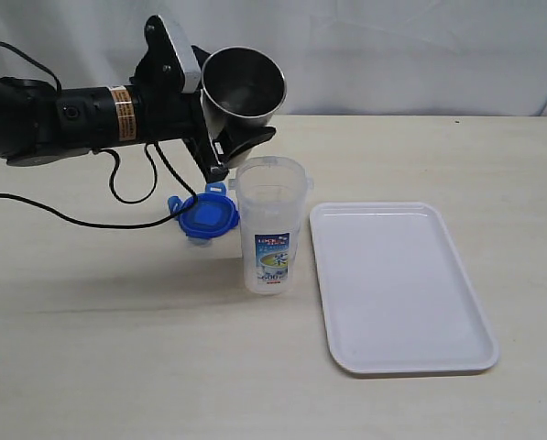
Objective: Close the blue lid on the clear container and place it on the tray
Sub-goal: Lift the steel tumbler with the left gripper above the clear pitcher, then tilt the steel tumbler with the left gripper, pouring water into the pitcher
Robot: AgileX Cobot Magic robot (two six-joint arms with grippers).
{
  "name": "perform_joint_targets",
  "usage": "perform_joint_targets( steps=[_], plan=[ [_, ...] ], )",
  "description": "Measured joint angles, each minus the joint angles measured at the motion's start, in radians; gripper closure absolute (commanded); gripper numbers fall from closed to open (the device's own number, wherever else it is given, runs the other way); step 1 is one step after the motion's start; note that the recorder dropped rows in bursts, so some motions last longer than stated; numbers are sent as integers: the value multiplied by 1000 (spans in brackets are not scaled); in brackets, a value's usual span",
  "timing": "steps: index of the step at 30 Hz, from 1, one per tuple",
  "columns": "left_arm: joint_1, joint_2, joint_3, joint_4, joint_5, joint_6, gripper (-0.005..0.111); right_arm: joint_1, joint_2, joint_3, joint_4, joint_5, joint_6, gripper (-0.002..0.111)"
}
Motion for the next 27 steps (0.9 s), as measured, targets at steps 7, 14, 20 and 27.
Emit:
perform_joint_targets(
  steps=[7, 14, 20, 27],
  plan=[
    [0, 0, 0, 3, -12, 68, 107, 0, 0, 0, 0, 0, 0, 104],
    [0, 0, 0, 3, -12, 143, 107, 0, 0, 0, 0, 0, 0, 104],
    [0, 0, 0, 3, -12, 182, 107, 0, 0, 0, 0, 0, 0, 104],
    [0, 0, 0, 3, -12, 246, 107, 0, 0, 0, 0, 0, 0, 104]
  ],
)
